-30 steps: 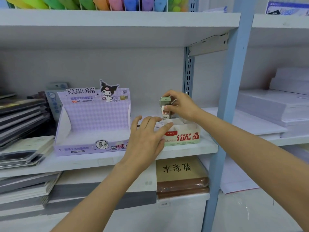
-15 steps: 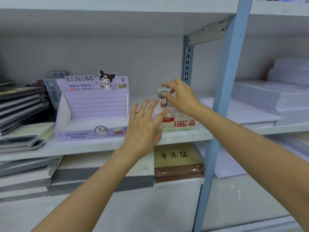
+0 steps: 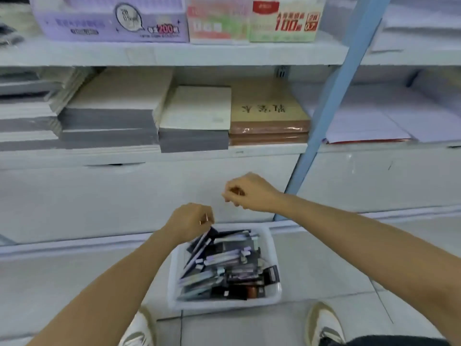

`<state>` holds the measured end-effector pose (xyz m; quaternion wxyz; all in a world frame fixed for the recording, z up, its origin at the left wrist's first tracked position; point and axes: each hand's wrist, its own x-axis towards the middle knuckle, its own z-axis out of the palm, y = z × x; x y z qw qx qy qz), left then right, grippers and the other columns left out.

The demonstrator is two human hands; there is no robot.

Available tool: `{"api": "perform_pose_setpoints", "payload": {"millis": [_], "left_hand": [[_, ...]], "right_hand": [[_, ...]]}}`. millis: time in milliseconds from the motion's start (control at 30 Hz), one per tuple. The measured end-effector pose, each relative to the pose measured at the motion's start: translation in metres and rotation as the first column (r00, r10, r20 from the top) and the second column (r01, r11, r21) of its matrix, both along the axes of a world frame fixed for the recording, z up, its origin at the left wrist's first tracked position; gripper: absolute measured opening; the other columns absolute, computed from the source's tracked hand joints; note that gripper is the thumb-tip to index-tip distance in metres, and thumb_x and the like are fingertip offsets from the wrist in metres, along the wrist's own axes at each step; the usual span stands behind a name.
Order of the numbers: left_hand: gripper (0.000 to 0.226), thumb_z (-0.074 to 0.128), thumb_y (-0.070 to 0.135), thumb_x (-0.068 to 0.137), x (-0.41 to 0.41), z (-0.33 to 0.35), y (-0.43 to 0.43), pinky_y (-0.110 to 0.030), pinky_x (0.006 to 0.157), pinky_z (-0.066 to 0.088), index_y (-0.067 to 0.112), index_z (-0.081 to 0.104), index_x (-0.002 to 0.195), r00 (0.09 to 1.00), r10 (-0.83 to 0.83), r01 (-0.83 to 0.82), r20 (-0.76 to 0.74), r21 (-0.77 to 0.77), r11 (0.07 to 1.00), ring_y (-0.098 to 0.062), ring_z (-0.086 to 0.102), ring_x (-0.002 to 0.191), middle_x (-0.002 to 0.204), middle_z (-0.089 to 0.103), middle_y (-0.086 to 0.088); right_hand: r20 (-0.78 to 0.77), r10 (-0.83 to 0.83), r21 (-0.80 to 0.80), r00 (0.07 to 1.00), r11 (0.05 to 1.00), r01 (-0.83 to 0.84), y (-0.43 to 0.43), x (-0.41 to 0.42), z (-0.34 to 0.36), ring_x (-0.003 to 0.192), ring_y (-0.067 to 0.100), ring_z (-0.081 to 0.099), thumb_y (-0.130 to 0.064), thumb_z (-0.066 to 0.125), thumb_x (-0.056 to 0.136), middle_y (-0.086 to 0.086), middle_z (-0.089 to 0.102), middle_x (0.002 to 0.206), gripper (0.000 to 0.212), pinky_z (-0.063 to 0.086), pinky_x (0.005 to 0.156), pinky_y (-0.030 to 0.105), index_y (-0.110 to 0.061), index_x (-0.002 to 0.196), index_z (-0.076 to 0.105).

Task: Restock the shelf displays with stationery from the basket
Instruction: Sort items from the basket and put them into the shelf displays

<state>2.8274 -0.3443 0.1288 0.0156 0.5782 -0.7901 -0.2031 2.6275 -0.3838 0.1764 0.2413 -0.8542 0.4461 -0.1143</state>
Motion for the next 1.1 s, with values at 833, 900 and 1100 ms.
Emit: {"api": "perform_pose_setpoints", "payload": {"millis": [833,900,1100], "left_hand": [[0.012,0.052,0.027,0.099,-0.005,-0.155,0.066,-0.022,0.057,0.039,0.018,0.056,0.091,0.891,0.340,-0.270,-0.300,0.250,0.930,-0.011,0.057,0.066,0.072,0.063,0.006],[0.013,0.046,0.028,0.101,-0.008,-0.149,0.062,-0.015,0.054,0.037,0.026,0.050,0.089,0.831,0.405,-0.309,-0.383,0.288,0.906,0.001,0.057,0.058,0.071,0.067,0.009],[0.005,0.054,0.036,0.097,-0.025,-0.128,0.042,-0.020,0.064,0.047,0.034,0.050,0.099,0.550,0.576,-0.352,-0.604,0.458,0.816,-0.006,0.063,0.075,0.086,0.066,0.004]], "right_hand": [[-0.213,0.132,0.120,0.968,0.987,-0.108,0.070,-0.053,-0.201,0.099,0.016,0.053,-0.025,0.061,0.088,0.001,0.058,0.108,0.021,0.045,0.081,0.027,-0.013,0.105,0.063],[-0.107,0.025,0.215,0.994,0.977,-0.001,0.061,-0.055,-0.194,0.100,0.013,0.056,-0.024,0.061,0.091,-0.001,0.062,0.108,0.021,0.045,0.084,0.025,-0.016,0.109,0.064],[0.067,-0.084,0.543,0.994,0.839,0.034,0.028,-0.056,-0.155,0.086,0.001,0.060,-0.028,0.058,0.096,-0.011,0.066,0.098,0.017,0.044,0.073,0.014,-0.027,0.109,0.068]]}}
